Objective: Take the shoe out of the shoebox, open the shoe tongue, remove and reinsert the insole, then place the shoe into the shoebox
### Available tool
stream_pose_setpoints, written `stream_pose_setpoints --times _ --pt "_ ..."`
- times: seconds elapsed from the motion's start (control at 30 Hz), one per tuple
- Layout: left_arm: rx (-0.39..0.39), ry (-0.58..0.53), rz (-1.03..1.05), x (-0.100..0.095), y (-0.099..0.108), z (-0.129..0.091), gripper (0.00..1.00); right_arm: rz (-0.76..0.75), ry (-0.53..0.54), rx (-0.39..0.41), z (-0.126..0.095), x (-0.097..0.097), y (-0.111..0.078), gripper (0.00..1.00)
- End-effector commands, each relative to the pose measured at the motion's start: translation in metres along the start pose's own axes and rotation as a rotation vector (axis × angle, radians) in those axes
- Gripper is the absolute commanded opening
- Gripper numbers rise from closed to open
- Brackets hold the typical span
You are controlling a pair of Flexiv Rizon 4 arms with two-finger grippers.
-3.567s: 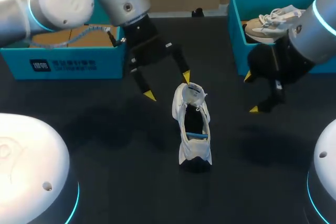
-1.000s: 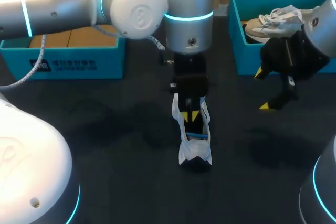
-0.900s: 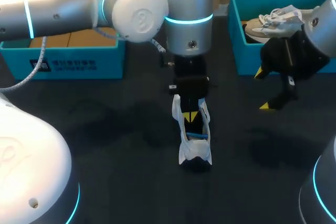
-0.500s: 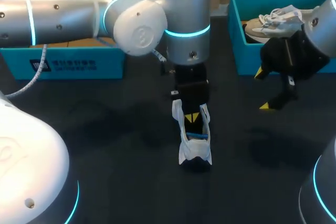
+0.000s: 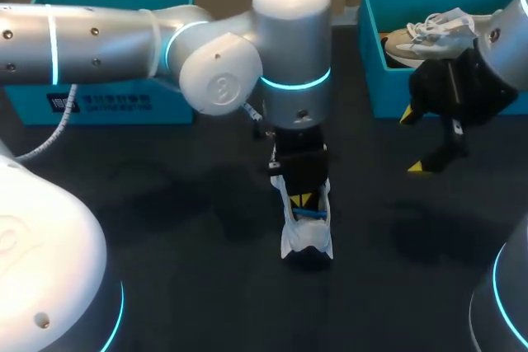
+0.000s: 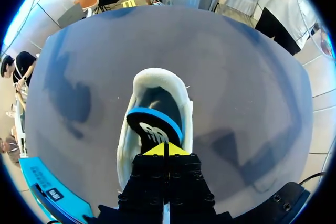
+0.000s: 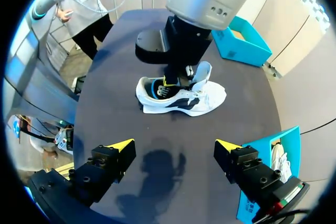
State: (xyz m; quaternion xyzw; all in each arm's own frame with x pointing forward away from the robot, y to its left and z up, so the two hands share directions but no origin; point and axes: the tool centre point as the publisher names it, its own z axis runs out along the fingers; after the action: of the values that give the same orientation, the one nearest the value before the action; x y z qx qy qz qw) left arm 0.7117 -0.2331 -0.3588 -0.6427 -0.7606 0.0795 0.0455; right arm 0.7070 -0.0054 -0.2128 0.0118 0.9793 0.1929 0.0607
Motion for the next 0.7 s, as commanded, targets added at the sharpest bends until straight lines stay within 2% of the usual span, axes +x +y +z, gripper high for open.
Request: stream_pose_setpoints --times 0.03,0.33,0.47,0.7 --pt "-0.005 0.009 0.004 -0.009 -0.002 0.014 0.0 0.0 0.0 0.002 0.001 0.0 0.0 1.0" --pt "-0.015 0.034 -0.017 -0.004 -0.002 0.037 0.0 0.0 0.0 0.002 0.001 0.0 0.0 1.0" --pt "-0.007 0.035 -0.027 -0.003 -0.001 0.039 0.0 0.0 0.0 0.002 0.001 0.0 0.0 1.0" --pt "0.013 0.003 -0.022 -0.003 -0.005 0.018 0.0 0.0 0.0 0.002 0.001 0.0 0.0 1.0"
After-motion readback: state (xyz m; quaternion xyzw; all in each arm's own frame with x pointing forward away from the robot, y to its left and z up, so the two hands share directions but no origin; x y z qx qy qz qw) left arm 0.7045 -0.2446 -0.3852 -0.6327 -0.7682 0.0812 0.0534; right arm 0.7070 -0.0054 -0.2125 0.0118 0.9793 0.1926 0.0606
